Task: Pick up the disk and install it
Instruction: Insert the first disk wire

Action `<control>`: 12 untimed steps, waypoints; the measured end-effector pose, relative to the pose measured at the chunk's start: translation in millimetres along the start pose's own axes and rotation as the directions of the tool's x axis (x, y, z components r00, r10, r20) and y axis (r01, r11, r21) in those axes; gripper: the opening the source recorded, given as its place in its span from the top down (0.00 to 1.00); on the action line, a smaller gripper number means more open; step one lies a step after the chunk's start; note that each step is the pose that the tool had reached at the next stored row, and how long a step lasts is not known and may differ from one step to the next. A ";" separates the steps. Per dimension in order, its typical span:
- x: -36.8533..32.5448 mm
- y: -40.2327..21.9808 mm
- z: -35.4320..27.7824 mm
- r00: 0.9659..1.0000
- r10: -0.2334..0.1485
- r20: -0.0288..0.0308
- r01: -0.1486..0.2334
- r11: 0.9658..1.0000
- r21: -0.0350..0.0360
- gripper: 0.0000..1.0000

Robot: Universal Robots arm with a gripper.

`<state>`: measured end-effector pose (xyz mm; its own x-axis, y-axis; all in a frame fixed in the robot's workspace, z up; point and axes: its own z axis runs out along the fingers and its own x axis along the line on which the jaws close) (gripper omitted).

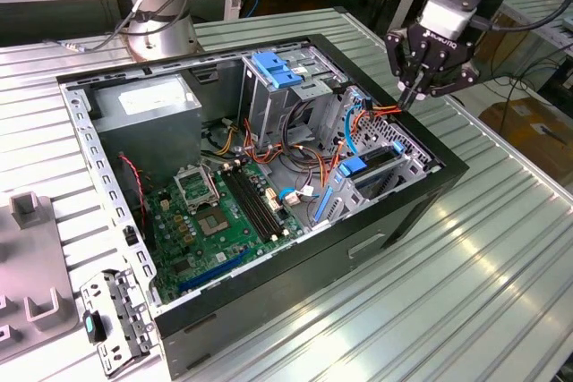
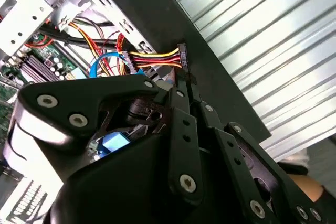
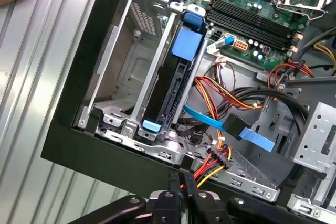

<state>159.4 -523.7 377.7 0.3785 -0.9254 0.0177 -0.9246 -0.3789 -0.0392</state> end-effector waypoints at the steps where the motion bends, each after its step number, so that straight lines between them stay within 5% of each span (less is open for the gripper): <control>1: 0.2 -0.5 0.3 1.000 -0.009 0.001 0.009 1.000 0.000 0.82; 8: 3.3 -8.4 2.3 0.997 -0.079 0.003 0.079 0.997 0.001 0.69; 12: 3.3 -8.4 2.9 0.987 -0.163 0.006 0.163 0.987 0.003 0.69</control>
<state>168.6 -523.5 375.2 0.5242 -0.8514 0.0180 -0.8506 -0.5244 -0.0391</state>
